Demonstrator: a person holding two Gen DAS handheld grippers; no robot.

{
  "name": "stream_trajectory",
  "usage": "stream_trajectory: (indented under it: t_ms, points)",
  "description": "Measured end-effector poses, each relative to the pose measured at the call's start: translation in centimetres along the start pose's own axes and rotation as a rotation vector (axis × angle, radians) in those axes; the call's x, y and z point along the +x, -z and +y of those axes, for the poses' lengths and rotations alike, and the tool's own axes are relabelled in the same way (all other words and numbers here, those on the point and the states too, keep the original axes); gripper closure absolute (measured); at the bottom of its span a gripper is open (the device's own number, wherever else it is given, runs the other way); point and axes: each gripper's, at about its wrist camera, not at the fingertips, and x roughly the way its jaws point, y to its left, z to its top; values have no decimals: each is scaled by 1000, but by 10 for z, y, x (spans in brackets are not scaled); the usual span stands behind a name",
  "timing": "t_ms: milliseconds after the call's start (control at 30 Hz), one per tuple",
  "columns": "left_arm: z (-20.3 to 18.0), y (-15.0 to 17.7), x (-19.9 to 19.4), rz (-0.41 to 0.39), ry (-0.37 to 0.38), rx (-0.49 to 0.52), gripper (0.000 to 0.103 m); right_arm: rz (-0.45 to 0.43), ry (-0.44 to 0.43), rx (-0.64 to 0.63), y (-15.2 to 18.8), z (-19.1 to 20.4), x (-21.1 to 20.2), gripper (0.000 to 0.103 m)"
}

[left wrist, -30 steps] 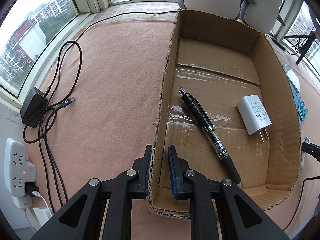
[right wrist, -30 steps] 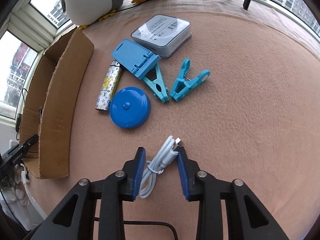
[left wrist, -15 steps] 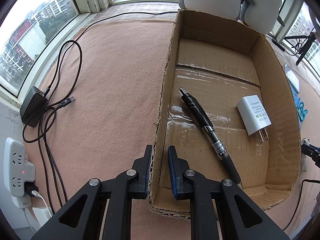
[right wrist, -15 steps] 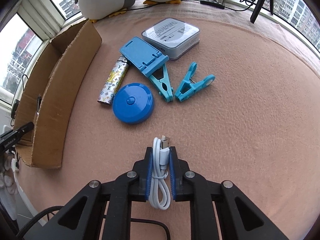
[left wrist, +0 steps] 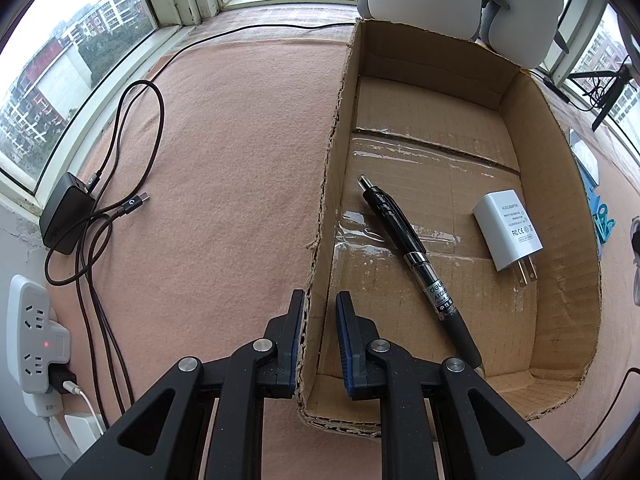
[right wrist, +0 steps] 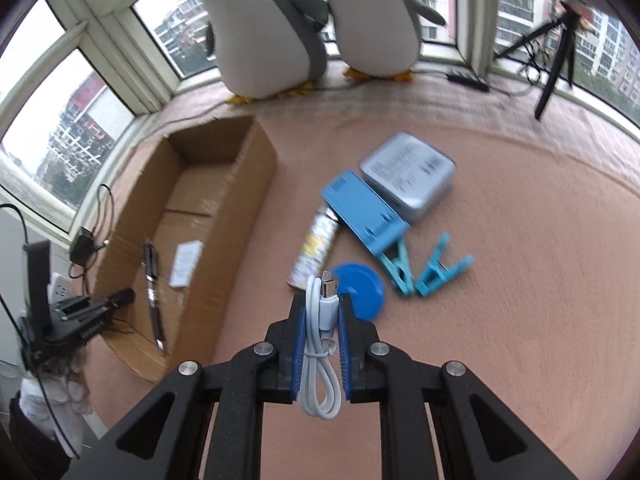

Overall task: Organize rigid objects
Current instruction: 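Carry the white cable with the right gripper and release it into the box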

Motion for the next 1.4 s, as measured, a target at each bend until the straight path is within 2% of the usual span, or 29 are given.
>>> stream_trajectory:
  t_ms: [267, 600, 967, 1400]
  points:
    - [-1, 0, 0, 1, -1, 2, 87, -40, -54, -102, -38, 53, 4, 90]
    - [-1, -1, 2, 7, 0, -1, 87, -34, -92, -199, -69, 100, 31, 90]
    - [-1, -2, 1, 7, -7, 5, 87, 3, -62, -236, -86, 117, 68, 90]
    - [-2, -1, 0, 3, -10, 6, 87, 8, -38, -279, -87, 128, 75, 87]
